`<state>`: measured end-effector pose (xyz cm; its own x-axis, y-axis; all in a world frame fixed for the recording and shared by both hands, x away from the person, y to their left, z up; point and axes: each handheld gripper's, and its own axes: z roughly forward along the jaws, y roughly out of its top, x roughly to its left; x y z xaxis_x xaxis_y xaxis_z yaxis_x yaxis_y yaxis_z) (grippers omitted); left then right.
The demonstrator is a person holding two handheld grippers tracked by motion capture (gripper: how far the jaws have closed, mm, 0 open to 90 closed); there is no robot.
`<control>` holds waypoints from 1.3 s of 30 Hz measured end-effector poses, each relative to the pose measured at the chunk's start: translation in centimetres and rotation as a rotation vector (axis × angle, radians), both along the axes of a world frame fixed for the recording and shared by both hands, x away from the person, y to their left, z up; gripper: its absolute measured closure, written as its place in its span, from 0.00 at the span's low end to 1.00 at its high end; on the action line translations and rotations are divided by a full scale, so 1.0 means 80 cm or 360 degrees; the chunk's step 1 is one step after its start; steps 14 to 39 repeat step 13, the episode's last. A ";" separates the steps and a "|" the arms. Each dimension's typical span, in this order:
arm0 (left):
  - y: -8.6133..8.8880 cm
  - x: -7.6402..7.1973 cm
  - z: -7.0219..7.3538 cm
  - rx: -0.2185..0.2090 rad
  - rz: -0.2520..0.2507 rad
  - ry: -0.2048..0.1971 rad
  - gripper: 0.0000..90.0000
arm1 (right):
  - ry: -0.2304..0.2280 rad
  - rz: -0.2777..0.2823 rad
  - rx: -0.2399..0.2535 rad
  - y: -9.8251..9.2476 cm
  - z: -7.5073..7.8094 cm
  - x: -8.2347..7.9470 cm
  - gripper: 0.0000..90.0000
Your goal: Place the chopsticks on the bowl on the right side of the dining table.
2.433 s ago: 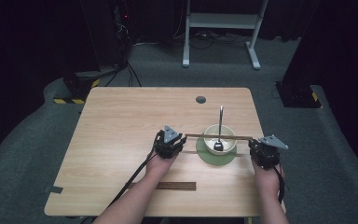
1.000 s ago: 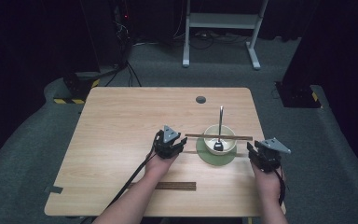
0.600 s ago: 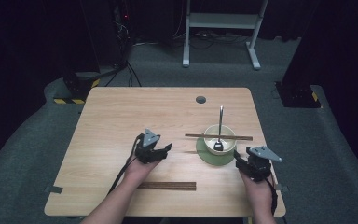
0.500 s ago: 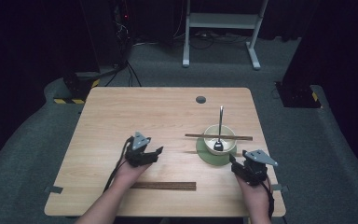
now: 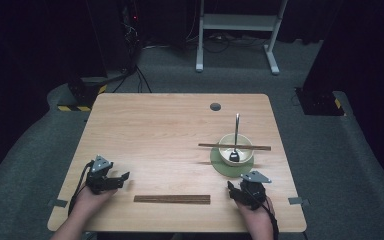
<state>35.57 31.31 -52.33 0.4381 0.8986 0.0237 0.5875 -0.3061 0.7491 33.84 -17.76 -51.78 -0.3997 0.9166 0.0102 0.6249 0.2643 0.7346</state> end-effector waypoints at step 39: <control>-0.002 0.006 -0.006 -0.0013 0.0007 0.0054 0.17 | 0.0000 0.0009 -0.0045 0.003 -0.007 0.005 0.35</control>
